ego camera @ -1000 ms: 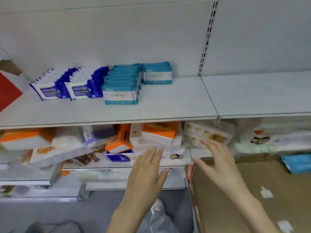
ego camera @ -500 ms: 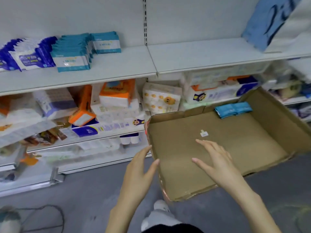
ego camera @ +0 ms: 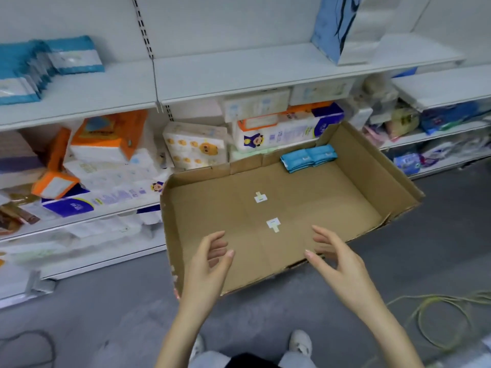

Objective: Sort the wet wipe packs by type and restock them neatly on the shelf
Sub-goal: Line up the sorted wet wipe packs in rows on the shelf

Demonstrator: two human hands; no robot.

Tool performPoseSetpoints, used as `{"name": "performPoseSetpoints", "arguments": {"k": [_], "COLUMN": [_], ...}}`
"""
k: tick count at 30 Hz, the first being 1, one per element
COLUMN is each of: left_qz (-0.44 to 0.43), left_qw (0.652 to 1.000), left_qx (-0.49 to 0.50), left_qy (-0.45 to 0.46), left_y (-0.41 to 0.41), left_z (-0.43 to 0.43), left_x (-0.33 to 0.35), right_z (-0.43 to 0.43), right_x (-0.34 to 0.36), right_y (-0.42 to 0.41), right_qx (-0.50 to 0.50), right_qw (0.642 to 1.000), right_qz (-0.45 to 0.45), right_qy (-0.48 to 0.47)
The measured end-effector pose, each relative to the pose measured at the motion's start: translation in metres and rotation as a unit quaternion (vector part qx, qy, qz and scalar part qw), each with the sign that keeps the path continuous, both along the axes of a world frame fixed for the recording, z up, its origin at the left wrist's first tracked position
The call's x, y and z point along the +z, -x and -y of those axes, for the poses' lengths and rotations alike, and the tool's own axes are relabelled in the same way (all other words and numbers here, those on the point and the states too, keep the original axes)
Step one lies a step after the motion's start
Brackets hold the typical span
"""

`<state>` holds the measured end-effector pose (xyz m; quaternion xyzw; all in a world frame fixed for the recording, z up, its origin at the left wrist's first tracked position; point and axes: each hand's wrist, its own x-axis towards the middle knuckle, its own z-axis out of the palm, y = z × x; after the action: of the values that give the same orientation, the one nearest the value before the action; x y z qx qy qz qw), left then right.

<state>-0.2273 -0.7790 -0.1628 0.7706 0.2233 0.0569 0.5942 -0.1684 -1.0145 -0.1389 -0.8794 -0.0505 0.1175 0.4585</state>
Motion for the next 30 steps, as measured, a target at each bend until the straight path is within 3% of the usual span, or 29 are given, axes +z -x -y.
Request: {"name": "performPoseSetpoints", "arguments": {"k": [3, 7, 11, 23, 30], "left_qz": [-0.007, -0.040, -0.049, -0.144, -0.200], "left_qw": [0.999, 0.997, 0.996, 0.987, 0.974], "left_qx": [0.008, -0.050, -0.047, 0.051, 0.096], "left_qy": [0.031, 0.051, 0.057, 0.047, 0.046], "left_y": [-0.019, -0.038, -0.056, -0.171, -0.322], "left_z": [0.068, 0.151, 0.194, 0.195, 0.180], "left_x": [-0.009, -0.025, -0.021, -0.079, -0.152], "right_z": [0.062, 0.135, 0.175, 0.187, 0.183], "right_x": [-0.005, -0.010, -0.010, -0.086, -0.172], "right_y": [-0.020, -0.046, -0.077, -0.230, -0.364], "right_qx": [0.000, -0.033, -0.053, -0.012, -0.103], "right_qw": [1.000, 0.999, 0.996, 0.992, 0.961], "right_qz": [-0.005, -0.012, -0.018, -0.097, -0.244], "right_qy": [-0.013, -0.031, -0.068, -0.076, -0.086]}}
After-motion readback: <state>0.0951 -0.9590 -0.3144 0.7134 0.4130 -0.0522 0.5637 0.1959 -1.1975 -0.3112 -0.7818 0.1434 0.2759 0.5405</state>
